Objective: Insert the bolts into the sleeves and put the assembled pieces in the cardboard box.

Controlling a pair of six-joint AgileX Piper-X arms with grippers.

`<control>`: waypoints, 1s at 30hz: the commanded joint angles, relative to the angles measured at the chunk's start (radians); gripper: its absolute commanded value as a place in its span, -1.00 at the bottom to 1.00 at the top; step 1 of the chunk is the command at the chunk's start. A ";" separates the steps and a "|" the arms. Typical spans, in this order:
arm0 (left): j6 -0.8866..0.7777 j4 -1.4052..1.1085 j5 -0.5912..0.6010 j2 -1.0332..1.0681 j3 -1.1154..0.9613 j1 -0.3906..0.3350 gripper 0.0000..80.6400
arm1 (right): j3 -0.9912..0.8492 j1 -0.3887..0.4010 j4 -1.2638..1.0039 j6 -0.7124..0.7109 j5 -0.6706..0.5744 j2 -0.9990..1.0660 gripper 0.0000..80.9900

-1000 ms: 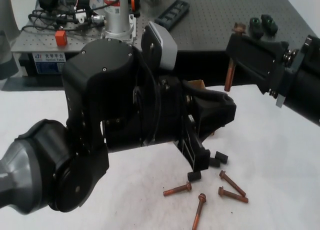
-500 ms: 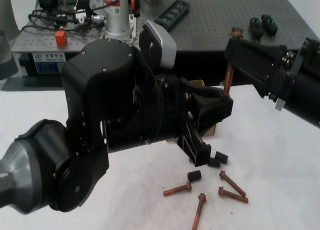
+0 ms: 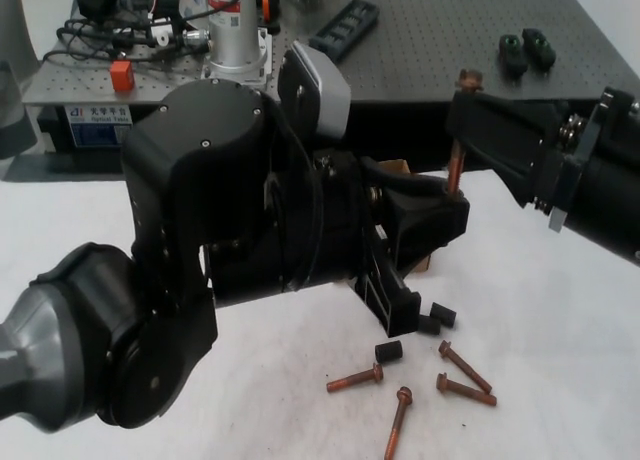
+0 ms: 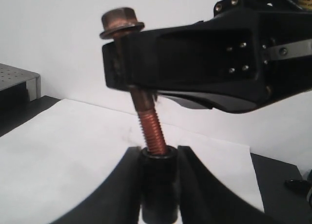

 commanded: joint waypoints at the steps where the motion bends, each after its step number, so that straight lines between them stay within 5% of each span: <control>1: -0.006 -0.042 -0.021 -0.012 -0.010 -0.002 -0.98 | -0.002 0.003 0.005 -0.004 -0.010 -0.004 -1.00; 7: -0.009 -0.047 -0.089 -0.012 -0.010 -0.002 -0.98 | -0.002 0.003 0.010 -0.053 -0.034 -0.004 -0.87; 11: -0.007 -0.058 -0.092 -0.012 -0.010 -0.002 -0.98 | -0.002 0.003 0.011 -0.057 -0.040 -0.004 -0.14; 13: -0.007 -0.058 -0.114 -0.012 -0.010 -0.002 -0.98 | -0.002 0.003 0.011 -0.057 -0.040 -0.004 0.05; 22: -0.205 0.001 -0.350 0.063 -0.067 0.049 -0.98 | -0.002 -0.192 0.081 -0.057 -0.024 -0.106 -0.02; 30: -0.191 0.484 -0.430 0.361 -0.470 0.109 -0.98 | -0.002 -0.364 0.314 -0.067 -0.024 -0.166 -0.02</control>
